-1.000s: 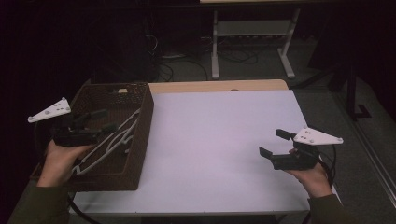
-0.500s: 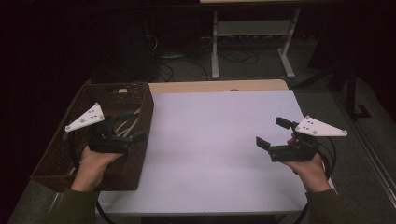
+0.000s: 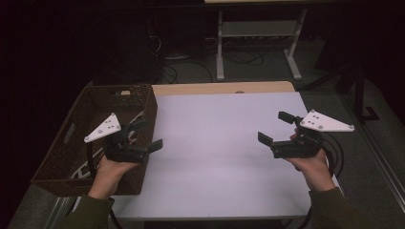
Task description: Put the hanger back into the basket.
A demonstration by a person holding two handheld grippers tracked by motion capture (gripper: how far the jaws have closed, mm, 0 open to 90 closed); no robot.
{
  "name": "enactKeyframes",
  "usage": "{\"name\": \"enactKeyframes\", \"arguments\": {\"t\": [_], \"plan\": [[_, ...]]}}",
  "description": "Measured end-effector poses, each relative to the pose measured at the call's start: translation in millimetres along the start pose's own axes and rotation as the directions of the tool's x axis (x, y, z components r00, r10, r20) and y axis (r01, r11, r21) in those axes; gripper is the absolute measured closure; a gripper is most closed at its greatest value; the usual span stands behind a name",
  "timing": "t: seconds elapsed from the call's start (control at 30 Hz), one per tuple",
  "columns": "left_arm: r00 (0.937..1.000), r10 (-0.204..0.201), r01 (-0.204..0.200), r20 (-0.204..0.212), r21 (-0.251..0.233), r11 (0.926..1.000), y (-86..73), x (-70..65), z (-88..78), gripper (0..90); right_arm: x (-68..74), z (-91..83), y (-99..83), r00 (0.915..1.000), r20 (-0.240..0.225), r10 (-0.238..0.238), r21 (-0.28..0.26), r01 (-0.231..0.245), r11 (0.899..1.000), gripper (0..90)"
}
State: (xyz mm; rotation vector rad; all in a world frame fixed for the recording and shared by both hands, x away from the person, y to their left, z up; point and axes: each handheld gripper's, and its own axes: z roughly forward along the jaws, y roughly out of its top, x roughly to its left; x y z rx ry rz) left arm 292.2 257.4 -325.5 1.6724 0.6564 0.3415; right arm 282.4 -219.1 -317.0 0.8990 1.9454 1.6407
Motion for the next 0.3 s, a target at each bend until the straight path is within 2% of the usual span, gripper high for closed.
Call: {"name": "enactKeyframes", "arguments": {"t": [0.3], "plan": [[0.9999, -0.008, 0.008, 0.006, -0.009, 0.9999, -1.7, 0.0, -0.5, 1.9, 1.7, 3.6, -2.1, 1.0000, -0.006, 0.001, 0.012, -0.001, 1.000, 0.3]]}}
